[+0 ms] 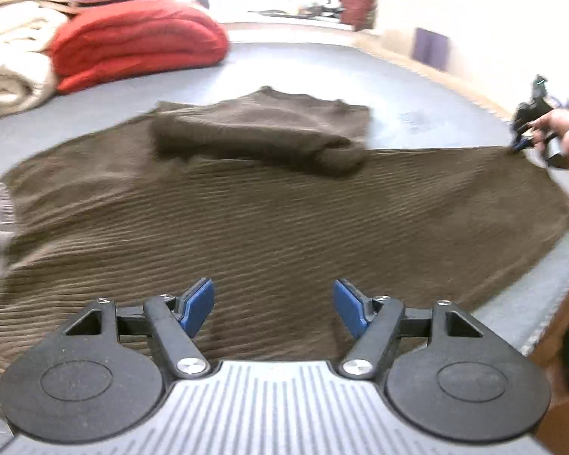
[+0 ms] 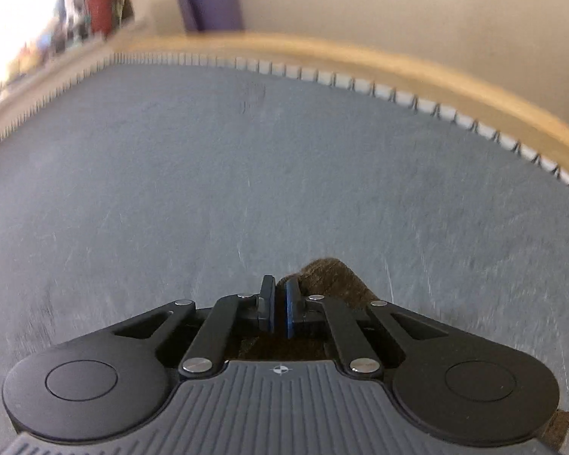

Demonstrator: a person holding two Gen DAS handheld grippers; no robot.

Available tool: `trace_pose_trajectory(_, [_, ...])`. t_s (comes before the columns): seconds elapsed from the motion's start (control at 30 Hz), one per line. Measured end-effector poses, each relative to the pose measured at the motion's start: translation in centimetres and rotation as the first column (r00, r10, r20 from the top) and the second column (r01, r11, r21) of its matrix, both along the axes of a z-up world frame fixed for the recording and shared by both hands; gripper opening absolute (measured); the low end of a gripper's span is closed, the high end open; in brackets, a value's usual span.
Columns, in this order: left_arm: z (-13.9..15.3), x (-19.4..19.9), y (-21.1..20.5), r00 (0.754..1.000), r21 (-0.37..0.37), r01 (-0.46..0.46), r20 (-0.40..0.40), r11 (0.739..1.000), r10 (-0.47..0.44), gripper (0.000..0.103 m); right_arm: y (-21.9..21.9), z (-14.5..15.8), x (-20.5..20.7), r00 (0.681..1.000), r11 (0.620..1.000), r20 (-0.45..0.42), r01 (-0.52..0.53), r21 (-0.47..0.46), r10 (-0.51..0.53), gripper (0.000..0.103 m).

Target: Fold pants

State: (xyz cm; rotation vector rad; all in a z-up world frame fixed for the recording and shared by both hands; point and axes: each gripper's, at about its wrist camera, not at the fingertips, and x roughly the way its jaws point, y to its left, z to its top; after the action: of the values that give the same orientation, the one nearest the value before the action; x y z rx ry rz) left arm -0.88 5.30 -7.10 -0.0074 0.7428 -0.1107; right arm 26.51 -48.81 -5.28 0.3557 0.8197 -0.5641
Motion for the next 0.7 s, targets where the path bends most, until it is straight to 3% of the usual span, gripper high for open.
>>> trace_pose_trajectory(0.07, [-0.8, 0.1, -0.7, 0.998, -0.01, 0.044, -0.044, 0.999, -0.045, 0.075, -0.7, 0.0, -0.5, 1.0, 1.0, -0.016, -0.018, 0.0, 0.018, 0.017])
trace_pose_trajectory(0.1, [-1.7, 0.4, -1.1, 0.992, -0.013, 0.068, -0.104, 0.998, -0.069, 0.074, -1.0, 0.5, -1.1, 1.0, 1.0, -0.002, -0.019, -0.014, 0.019, 0.033])
trace_pose_trajectory(0.13, [-2.4, 0.5, -1.4, 0.987, -0.004, 0.078, -0.138, 0.997, -0.077, 0.074, -1.2, 1.1, -1.6, 1.0, 0.999, 0.015, -0.018, -0.038, 0.018, 0.039])
trace_pose_trajectory(0.23, [-2.3, 0.9, -1.5, 0.989, -0.004, 0.071, -0.13, 0.997, -0.071, 0.074, -1.6, 3.0, -4.3, 0.997, 0.993, 0.059, -0.034, -0.11, 0.04, 0.04])
trace_pose_trajectory(0.33, [-2.3, 1.1, -1.1, 0.99, -0.02, 0.06, -0.128, 0.998, -0.062, 0.074, -3.0, 3.4, -7.3, 0.996, 0.995, 0.051, -0.064, -0.074, 0.068, 0.04])
trace_pose_trajectory(0.4, [-2.5, 1.3, -1.3, 0.989, -0.001, 0.069, -0.134, 0.998, -0.069, 0.074, -3.9, 2.4, -9.2, 0.995, 0.995, 0.008, -0.099, -0.022, 0.099, 0.042])
trace_pose_trajectory(0.5, [-2.4, 1.5, -1.4, 0.986, -0.004, 0.067, -0.155, 0.998, -0.066, 0.075, -4.6, 0.1, -11.9, 0.973, 0.983, -0.141, -0.184, 0.021, 0.185, 0.042])
trace_pose_trajectory(0.6, [-2.2, 1.3, -1.2, 0.984, -0.013, 0.069, -0.164, 0.998, -0.07, 0.076, -4.6, -0.4, -14.3, 0.954, 0.968, -0.202, -0.239, -0.074, 0.22, 0.04])
trace_pose_trajectory(0.7, [-1.8, 1.1, -1.1, 0.987, -0.004, 0.052, -0.153, 0.999, -0.052, 0.076, -5.6, 0.3, -15.6, 0.969, 0.981, -0.207, -0.158, -0.116, 0.132, 0.043])
